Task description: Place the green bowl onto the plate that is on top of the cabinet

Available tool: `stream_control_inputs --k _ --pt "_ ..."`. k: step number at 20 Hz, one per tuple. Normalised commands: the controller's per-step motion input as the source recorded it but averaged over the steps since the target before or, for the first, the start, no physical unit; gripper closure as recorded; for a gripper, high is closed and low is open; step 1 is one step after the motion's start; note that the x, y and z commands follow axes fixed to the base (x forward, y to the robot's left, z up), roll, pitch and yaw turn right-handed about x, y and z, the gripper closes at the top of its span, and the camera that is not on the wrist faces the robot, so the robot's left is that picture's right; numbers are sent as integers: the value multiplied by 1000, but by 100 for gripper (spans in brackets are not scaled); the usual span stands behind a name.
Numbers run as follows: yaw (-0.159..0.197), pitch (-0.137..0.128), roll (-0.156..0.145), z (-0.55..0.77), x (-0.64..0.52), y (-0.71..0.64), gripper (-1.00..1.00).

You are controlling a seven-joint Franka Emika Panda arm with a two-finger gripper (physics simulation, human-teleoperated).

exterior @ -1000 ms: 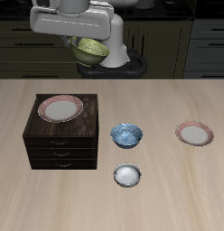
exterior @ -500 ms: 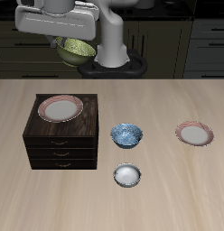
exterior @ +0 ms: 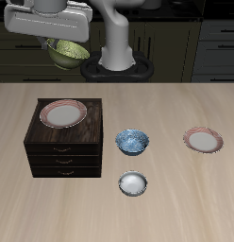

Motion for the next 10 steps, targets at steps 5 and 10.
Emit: stream_control_inputs --k 5,10 --pt "2 -21 -4 -131 145 -162 100" --pt "-22 16 26 -261 59 50 100"
